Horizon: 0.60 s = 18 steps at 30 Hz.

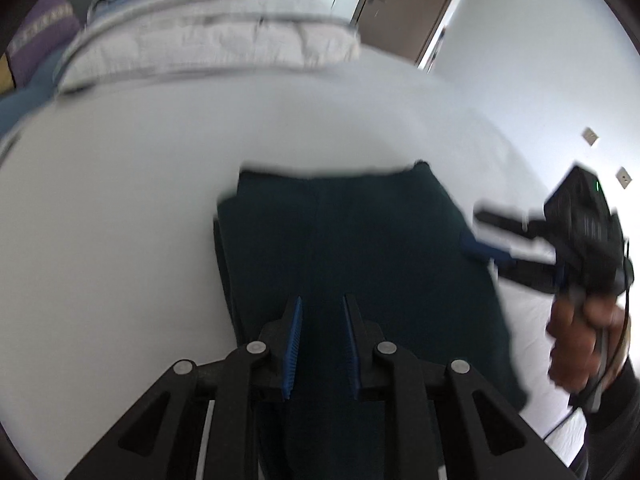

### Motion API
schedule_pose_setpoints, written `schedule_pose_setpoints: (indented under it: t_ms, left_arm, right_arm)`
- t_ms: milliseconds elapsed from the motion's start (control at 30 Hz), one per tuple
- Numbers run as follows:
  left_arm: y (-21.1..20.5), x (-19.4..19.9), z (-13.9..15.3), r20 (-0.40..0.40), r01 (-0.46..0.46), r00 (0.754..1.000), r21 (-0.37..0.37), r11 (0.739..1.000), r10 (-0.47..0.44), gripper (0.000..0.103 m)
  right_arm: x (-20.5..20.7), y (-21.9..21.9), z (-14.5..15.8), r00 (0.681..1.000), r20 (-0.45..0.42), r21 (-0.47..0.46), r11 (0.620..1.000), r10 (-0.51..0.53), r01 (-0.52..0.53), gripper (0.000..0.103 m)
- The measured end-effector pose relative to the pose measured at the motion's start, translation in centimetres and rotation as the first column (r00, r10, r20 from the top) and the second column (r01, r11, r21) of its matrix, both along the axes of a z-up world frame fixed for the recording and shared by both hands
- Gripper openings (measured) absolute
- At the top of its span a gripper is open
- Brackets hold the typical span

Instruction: Fold small clothes

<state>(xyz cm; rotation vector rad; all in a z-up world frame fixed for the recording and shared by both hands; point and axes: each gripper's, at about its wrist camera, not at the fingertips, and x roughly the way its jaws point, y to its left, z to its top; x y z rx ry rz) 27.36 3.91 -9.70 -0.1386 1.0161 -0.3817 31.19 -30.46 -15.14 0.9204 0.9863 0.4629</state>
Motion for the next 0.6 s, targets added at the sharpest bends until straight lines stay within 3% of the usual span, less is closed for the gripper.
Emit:
schedule_pose_setpoints:
  t_ms: [200,300,467,600]
  left_arm:
    - [0.6,-0.3,-1.3,0.029,0.029,0.999,-0.003,1.0,-0.028,0.021]
    - [0.4,-0.4,-1.7,0.042,0.038,0.998,-0.006,0.999,-0.038,0.021]
    - [0.4,0.2,-2.2,0.047,0.043,0.998,-0.029,0.999,-0.042,0.021]
    - [0.4,0.1,-2.2,0.046,0.043,0.998,-0.025,0.999,-0.041,0.021]
  right_arm:
    - [5.8,-1.9,-3.1,0.996,-0.065,0.053,0.997,-0.054,0.057,0.04]
    - [5.6,-2.3,-3.5,0.997,-0.043,0.09,0.994,-0.058,0.062,0.041]
    - [0.8,-3.2,-1.8,1.0,0.019,0.145,0.989,-0.019,0.016,0.041]
    - [-5.6,-2.6,-0.1,0.998,0.035,0.151,0.987,0.046,-0.051,0.043]
